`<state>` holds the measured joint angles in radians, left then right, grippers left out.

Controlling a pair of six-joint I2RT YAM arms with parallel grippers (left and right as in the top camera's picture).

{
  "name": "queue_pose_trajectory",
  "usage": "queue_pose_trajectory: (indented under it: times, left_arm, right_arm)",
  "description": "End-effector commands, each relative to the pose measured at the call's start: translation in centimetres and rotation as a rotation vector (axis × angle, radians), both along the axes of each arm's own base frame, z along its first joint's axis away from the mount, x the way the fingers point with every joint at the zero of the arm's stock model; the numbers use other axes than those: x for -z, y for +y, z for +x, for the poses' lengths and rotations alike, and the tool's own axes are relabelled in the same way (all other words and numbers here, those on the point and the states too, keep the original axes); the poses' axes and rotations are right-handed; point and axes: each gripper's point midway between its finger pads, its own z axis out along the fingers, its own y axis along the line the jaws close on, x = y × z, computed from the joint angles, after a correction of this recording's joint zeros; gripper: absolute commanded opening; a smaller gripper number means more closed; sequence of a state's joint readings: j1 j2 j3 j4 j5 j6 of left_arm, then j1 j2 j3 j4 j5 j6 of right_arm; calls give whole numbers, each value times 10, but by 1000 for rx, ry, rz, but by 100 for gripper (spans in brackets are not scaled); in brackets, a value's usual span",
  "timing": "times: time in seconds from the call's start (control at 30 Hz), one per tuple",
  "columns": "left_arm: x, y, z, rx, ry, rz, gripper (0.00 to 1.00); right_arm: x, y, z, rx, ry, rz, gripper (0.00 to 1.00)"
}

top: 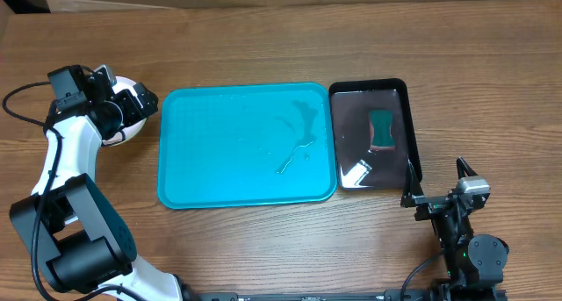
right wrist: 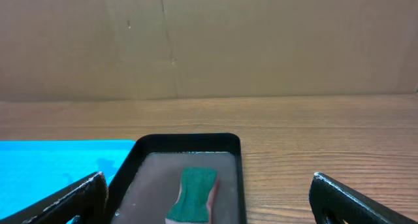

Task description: Clean dirty plates on tray and stack at the side

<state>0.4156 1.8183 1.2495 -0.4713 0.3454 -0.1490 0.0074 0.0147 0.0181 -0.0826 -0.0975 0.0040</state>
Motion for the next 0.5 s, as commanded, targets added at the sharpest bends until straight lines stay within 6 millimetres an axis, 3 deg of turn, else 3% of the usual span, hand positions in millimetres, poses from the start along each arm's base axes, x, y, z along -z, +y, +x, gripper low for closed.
queue_pose_trajectory:
  times: [0.0, 0.13, 0.27, 0.47]
  left_arm:
    - [-3, -4, 0, 29, -13, 5, 100]
    - [-28, -4, 1, 28, -65, 30, 100]
    - [-64, -4, 0, 28, -143, 66, 100]
    - [-147, -10, -15, 27, -325, 149, 100]
  right_arm:
    - [1, -1, 0, 2, -8, -5, 100]
    - [1, -1, 0, 2, -8, -5, 100]
    - [1, -1, 0, 2, -8, -5, 100]
    - [1, -1, 0, 2, -8, -5, 100]
